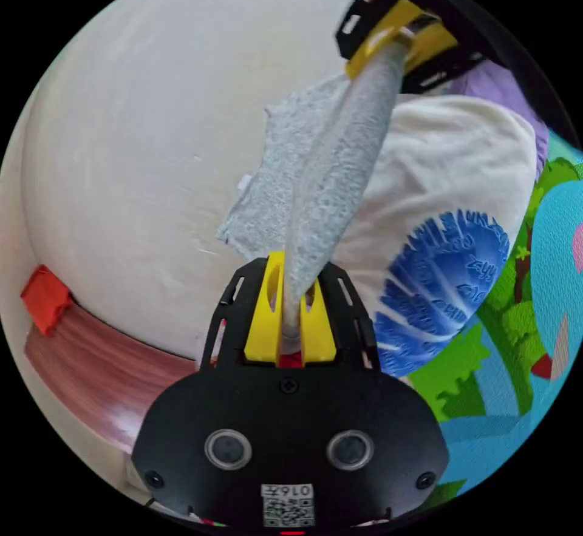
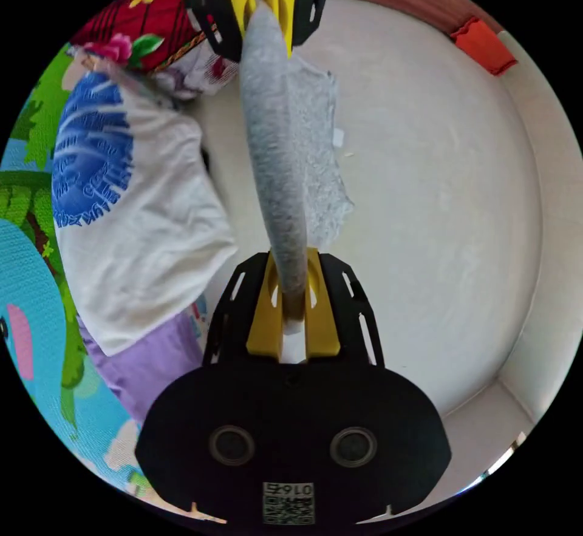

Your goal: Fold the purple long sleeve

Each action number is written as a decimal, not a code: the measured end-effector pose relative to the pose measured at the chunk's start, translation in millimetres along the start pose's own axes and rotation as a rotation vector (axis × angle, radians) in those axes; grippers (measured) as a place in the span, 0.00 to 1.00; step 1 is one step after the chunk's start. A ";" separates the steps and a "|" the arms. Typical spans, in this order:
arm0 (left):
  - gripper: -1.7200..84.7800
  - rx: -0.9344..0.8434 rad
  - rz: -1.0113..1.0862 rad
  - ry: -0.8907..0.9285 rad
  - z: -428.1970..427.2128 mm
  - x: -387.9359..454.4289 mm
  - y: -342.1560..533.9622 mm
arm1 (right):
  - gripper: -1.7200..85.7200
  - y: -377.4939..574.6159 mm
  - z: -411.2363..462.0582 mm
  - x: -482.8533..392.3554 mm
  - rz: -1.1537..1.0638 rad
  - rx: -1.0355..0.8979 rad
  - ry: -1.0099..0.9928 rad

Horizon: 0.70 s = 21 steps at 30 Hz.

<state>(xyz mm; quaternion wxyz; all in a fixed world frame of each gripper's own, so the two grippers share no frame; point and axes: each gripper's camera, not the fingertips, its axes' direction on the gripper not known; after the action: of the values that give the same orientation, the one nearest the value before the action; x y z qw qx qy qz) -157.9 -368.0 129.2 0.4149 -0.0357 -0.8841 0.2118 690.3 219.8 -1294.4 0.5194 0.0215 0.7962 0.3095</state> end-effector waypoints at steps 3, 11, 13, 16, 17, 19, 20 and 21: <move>0.02 0.003 0.124 -0.184 27.2 72.0 16.4 | 0.07 6.5 32.1 -119.1 -0.283 -0.143 -0.093; 0.07 0.064 0.037 -0.127 24.3 25.1 84.3 | 0.08 92.2 30.7 -146.5 -0.060 0.032 -0.025; 0.08 0.072 0.064 -0.086 18.4 14.9 107.7 | 0.09 123.8 33.3 -148.1 -0.076 0.025 -0.085; 0.09 0.071 0.011 -0.021 5.9 -9.0 144.6 | 0.12 197.1 44.6 -148.0 -0.058 -0.027 -0.241; 0.09 0.064 -0.088 0.005 0.8 -25.9 161.0 | 0.15 232.3 51.9 -144.9 -0.018 -0.065 -0.340; 0.09 0.043 -0.332 0.069 -5.7 -60.1 189.8 | 0.17 290.9 62.0 -135.7 0.095 -0.104 -0.485; 0.09 0.029 -0.547 0.131 -9.4 -85.4 214.9 | 0.17 332.7 68.9 -129.4 0.179 -0.123 -0.570; 0.08 0.028 -0.772 0.244 -10.6 -105.5 243.5 | 0.17 353.7 72.1 -126.1 0.231 -0.133 -0.601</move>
<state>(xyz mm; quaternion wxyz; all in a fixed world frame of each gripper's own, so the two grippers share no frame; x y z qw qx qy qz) -108.4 -168.5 -39.1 0.5663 0.2797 -0.7739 0.0466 707.3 494.4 -1028.9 0.6930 0.1682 0.5775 0.3975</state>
